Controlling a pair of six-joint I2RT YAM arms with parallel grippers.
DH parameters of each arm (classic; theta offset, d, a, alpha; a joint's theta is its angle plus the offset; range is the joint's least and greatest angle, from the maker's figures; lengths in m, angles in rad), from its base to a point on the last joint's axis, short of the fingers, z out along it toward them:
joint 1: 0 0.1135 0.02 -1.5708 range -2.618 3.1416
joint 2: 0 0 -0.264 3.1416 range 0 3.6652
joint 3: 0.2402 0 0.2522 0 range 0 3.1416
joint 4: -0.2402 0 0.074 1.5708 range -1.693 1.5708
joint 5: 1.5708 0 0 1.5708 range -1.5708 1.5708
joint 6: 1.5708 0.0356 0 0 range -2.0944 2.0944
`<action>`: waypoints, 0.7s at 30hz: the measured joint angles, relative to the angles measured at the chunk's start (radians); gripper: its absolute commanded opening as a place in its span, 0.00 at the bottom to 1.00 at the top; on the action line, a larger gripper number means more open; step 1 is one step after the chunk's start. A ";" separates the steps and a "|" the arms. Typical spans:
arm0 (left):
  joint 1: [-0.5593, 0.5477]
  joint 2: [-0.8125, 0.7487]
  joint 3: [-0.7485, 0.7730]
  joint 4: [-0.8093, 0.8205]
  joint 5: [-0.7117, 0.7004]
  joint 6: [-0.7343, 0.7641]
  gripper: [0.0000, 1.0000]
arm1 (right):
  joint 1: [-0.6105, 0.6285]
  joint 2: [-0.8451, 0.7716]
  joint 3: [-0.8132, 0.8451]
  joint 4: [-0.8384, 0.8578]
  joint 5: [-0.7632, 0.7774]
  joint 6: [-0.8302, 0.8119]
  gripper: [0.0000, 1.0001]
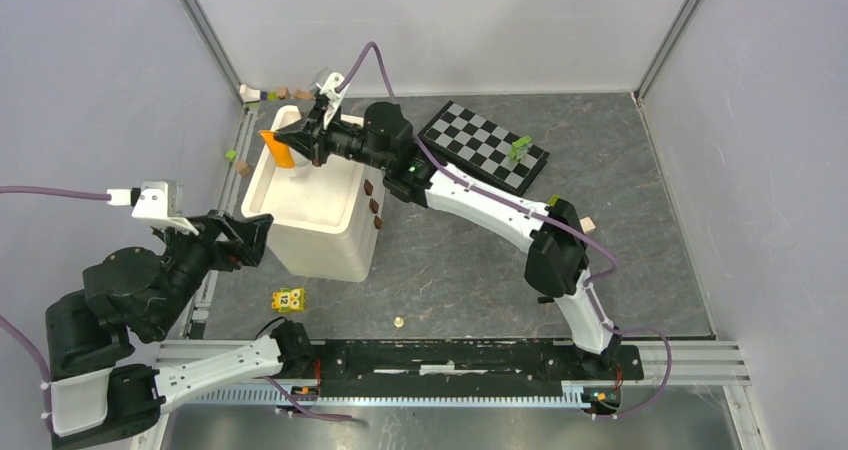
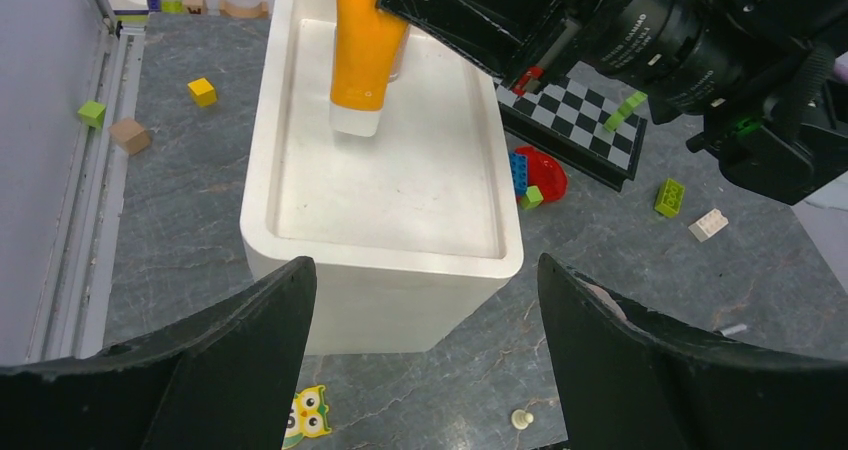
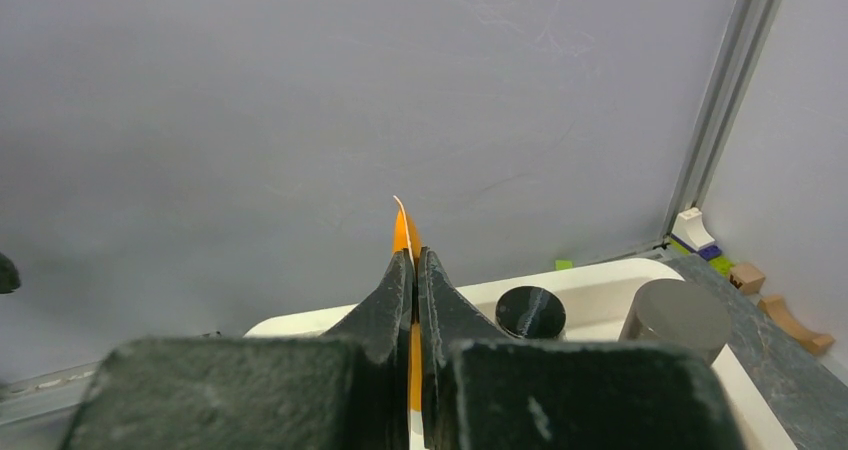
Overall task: Organize the makeup
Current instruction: Place the makeup in the drawer.
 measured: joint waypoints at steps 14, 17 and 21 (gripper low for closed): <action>0.000 -0.019 -0.014 0.007 0.017 0.000 0.86 | 0.000 0.051 0.025 -0.043 0.027 -0.057 0.00; 0.000 -0.019 -0.014 0.007 0.017 0.000 0.86 | 0.000 0.051 0.025 -0.047 0.031 -0.063 0.10; 0.000 -0.020 -0.014 0.007 0.018 0.000 0.87 | 0.000 0.051 0.025 -0.047 0.035 -0.062 0.29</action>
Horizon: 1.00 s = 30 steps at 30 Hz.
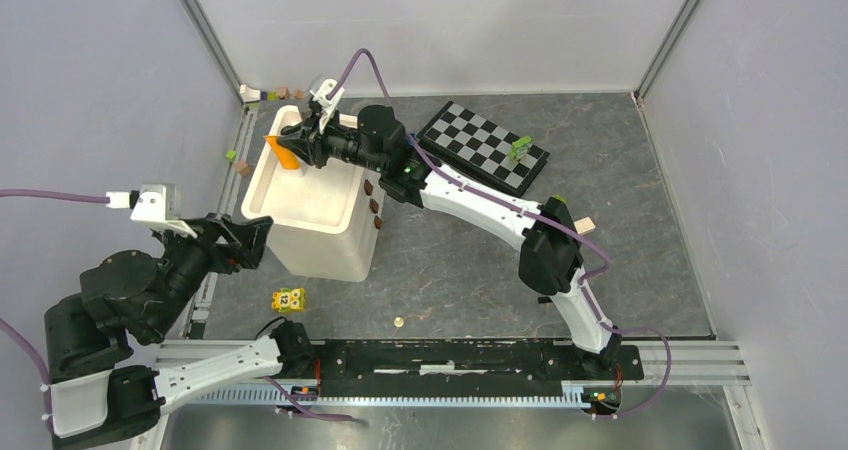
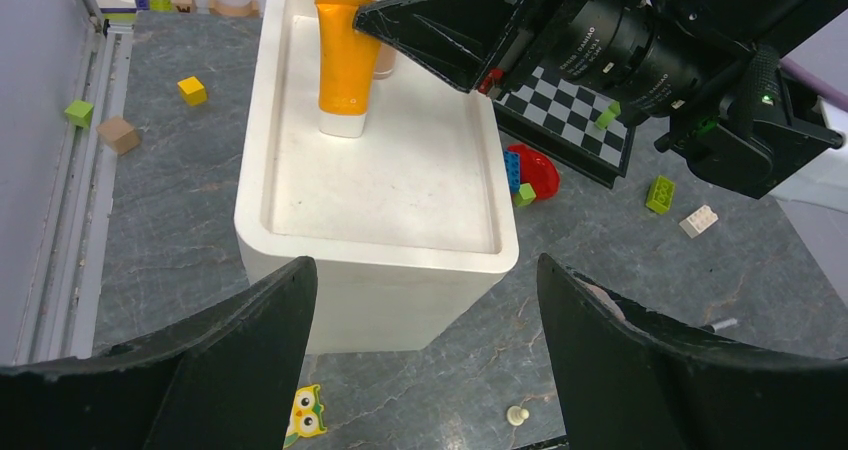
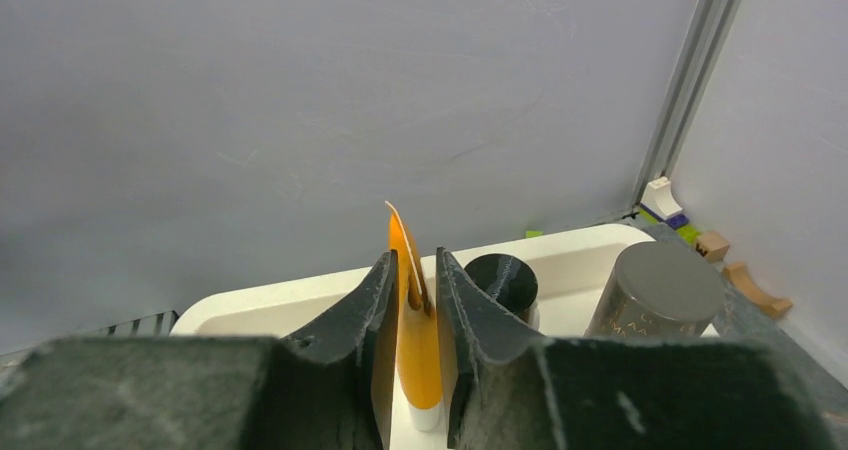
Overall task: Organize the makeup
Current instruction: Place the makeup in the drawer.
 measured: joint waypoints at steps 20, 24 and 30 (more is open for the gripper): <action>0.000 -0.012 0.003 0.000 0.000 0.001 0.88 | -0.002 -0.013 -0.001 -0.001 0.003 0.027 0.48; 0.000 -0.005 0.033 0.000 0.000 0.016 0.88 | -0.002 -0.057 -0.005 -0.003 0.005 0.031 0.51; 0.000 0.030 0.062 0.016 0.003 0.033 0.88 | -0.008 -0.235 -0.120 -0.005 0.051 0.026 0.55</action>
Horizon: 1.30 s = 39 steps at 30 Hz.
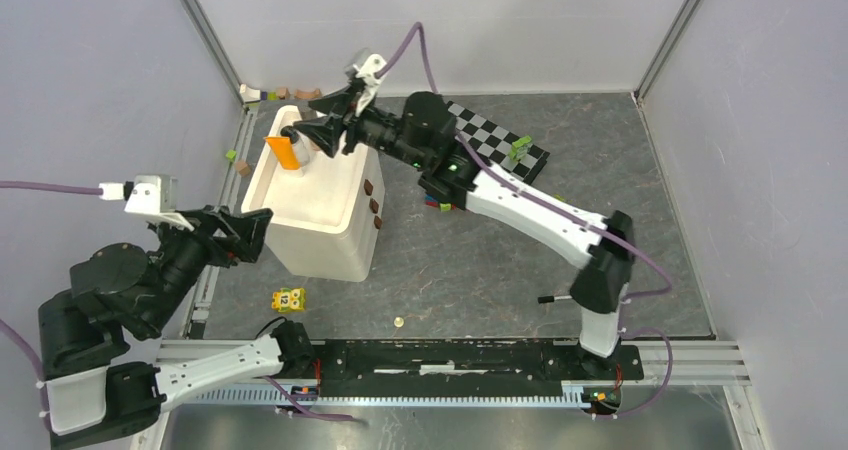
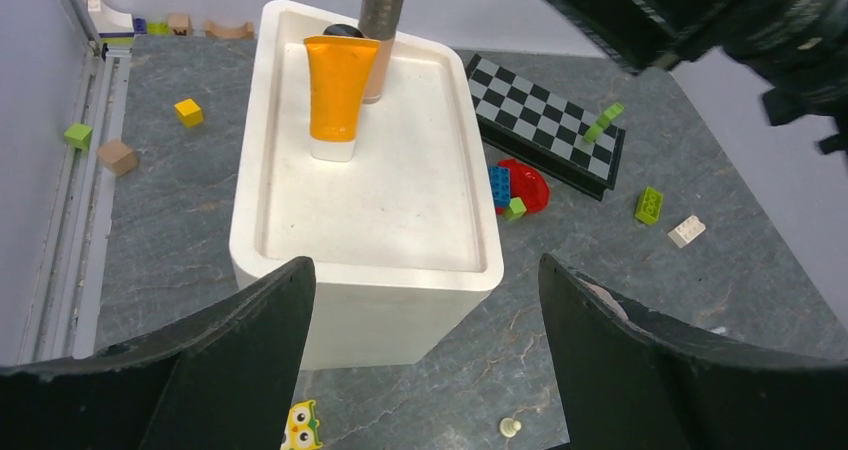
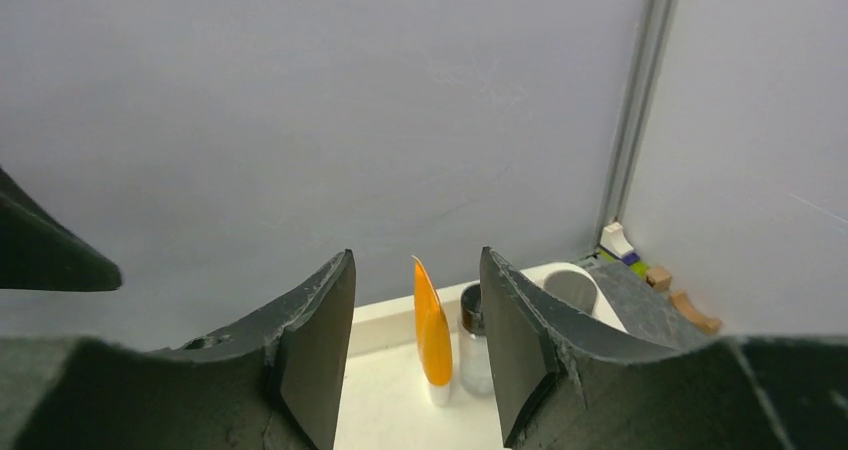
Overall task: Organize the makeup
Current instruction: Place the makeup in the drawer, then move the makeup at the corner of the board.
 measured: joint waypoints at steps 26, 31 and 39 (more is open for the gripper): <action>0.000 0.660 0.003 0.329 0.334 0.095 0.88 | -0.139 -0.998 -0.978 -0.610 0.447 0.042 0.78; 0.063 0.748 0.066 0.351 0.425 0.095 0.86 | -0.209 -0.998 -0.999 -0.706 0.415 0.071 0.81; 0.266 0.776 0.070 0.380 0.554 0.093 0.86 | -0.427 -0.962 -1.093 -0.765 0.272 0.083 0.87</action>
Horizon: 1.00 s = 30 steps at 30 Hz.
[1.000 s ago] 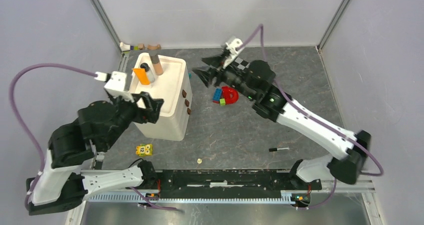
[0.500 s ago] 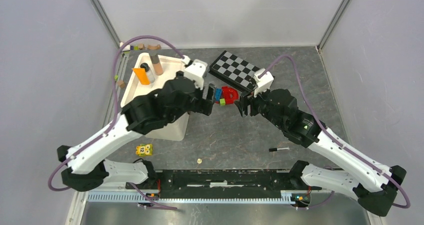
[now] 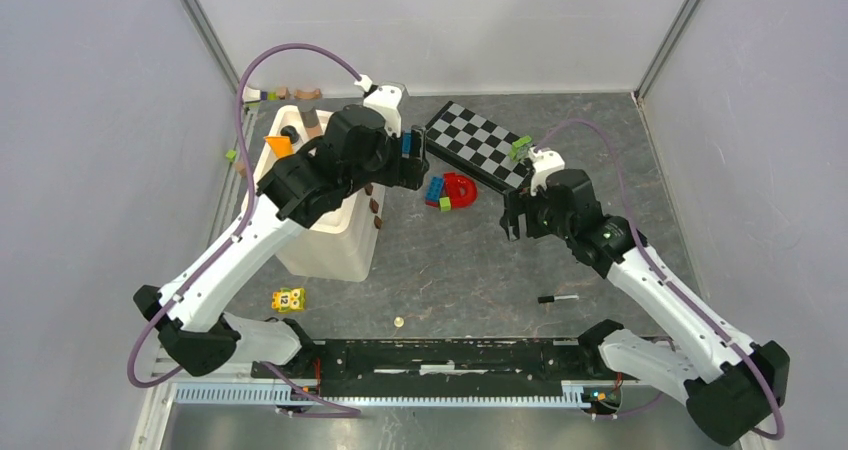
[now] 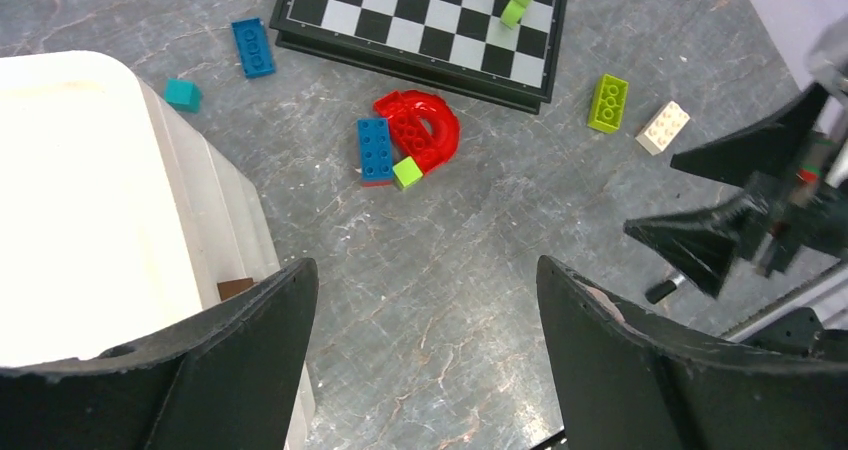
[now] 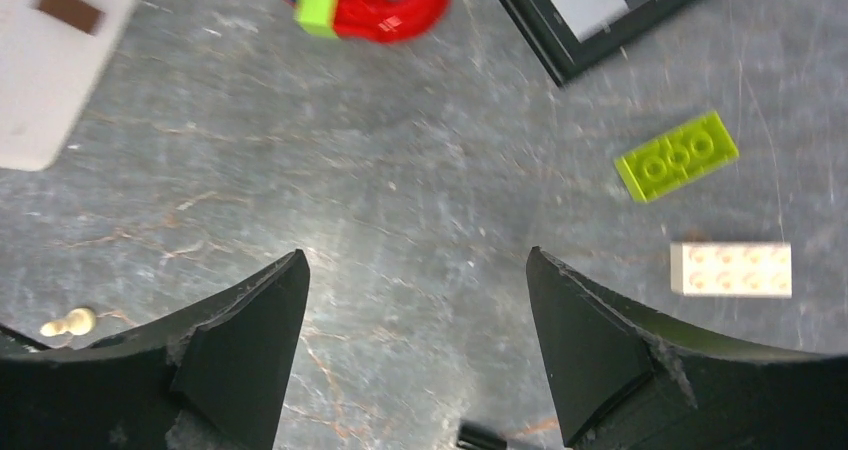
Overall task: Organize the makeup
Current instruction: Move the makeup at the corner of the board.
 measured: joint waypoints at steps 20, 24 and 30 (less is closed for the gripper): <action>0.011 -0.280 -0.233 0.127 0.130 0.014 0.90 | -0.295 0.029 -0.133 -0.150 0.058 0.136 0.98; 0.011 -0.293 -0.262 0.167 0.131 0.044 0.91 | -0.306 0.006 -0.135 -0.161 0.103 0.195 0.98; 0.011 -0.282 -0.332 0.220 0.150 0.071 0.91 | -0.319 -0.007 -0.134 -0.219 0.174 0.334 0.98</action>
